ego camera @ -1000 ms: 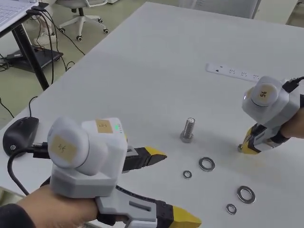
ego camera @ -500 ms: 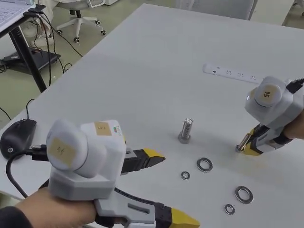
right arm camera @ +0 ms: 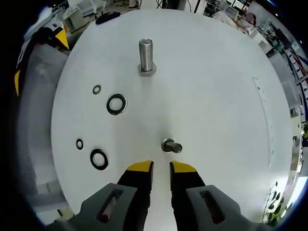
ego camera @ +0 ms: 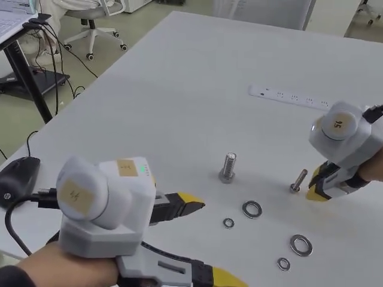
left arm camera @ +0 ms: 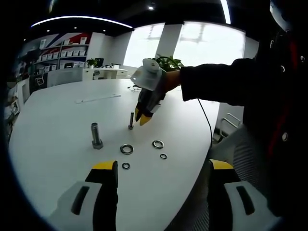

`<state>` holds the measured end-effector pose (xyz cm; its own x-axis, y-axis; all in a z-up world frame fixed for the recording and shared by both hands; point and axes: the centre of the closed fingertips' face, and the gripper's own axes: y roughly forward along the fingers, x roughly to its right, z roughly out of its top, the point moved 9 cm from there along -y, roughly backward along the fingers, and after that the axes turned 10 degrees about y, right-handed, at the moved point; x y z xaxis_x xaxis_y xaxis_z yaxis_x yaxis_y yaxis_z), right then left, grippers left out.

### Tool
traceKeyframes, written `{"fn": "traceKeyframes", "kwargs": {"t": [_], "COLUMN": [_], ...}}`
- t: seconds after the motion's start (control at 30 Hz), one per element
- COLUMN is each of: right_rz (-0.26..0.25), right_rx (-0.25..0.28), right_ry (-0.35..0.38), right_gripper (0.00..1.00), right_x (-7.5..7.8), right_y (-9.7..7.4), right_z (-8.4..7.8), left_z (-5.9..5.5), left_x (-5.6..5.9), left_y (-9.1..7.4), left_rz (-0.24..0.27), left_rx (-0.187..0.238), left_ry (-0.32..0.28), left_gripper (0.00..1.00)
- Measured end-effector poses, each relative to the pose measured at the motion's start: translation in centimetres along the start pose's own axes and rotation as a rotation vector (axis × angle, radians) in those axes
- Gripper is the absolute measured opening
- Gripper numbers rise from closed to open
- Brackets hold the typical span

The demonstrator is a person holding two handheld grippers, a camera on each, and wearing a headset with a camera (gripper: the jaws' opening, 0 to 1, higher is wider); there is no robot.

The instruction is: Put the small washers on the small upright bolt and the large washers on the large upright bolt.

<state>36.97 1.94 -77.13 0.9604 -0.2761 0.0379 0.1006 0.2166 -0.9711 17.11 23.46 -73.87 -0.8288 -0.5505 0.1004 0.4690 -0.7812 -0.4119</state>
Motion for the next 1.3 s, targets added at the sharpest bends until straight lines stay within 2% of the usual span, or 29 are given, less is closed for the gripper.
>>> {"fn": "traceKeyframes", "kwargs": {"t": [0.7,0.9,1.3], "right_rz": [0.018,0.045,0.083], "right_rx": [0.028,0.035,0.022], "right_ry": [-0.003,-0.016,-0.024], "right_gripper": [0.16,0.18,0.25], "right_x": [-4.0,-5.6,-7.1], "right_y": [-0.4,-0.4,0.1], "right_z": [-1.3,-1.6,-2.4], "left_z": [0.2,0.3,0.5], "left_x": [0.1,0.2,0.4], "left_y": [0.0,0.0,-0.1], "left_rz": [-0.01,-0.01,-0.012], "left_rx": [0.015,0.022,0.028], "left_ry": [0.018,0.023,0.032], "left_gripper": [0.76,0.76,0.75]}}
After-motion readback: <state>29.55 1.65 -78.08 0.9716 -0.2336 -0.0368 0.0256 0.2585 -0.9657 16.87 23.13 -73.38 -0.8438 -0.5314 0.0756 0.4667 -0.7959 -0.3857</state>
